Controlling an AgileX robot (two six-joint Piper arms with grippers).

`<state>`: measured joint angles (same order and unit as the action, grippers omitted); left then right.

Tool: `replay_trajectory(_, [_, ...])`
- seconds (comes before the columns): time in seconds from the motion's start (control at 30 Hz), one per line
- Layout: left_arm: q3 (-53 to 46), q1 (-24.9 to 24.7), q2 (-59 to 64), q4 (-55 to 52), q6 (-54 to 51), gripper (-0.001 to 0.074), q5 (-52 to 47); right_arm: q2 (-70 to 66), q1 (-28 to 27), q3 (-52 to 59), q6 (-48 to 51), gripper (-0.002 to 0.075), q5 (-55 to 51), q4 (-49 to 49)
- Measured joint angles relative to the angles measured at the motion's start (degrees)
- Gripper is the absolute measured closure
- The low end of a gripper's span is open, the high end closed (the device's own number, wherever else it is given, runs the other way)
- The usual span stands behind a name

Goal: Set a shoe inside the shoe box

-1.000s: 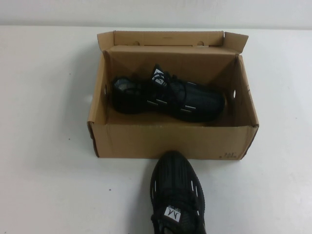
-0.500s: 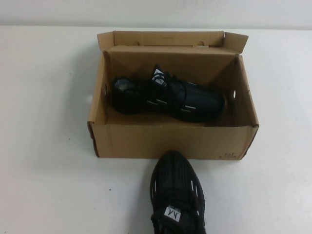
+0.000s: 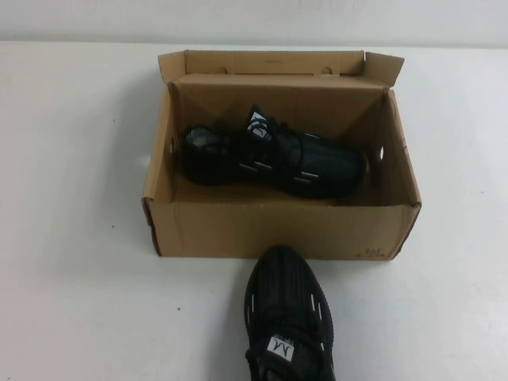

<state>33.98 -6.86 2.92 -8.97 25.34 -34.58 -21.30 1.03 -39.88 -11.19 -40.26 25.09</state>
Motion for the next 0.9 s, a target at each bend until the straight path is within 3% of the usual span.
replay_trajectory(0.27, [0.0,0.0,2.8,9.0,-12.6,0.0739,-8.0,-2.7,0.9,0.0,12.0,0.0742,-4.5,6.5])
replay_trajectory(0.67, [3.6,-5.8,14.7,10.3,-15.9,0.0739,-15.9,-21.5,1.0,-9.9,20.9,0.0742,-20.9,6.0])
replay_trajectory(0.9, [9.5,-6.2,20.8,10.3,-17.0,0.0739,-19.0,-23.5,2.1,-11.2,29.8,0.0742,-22.0,15.1])
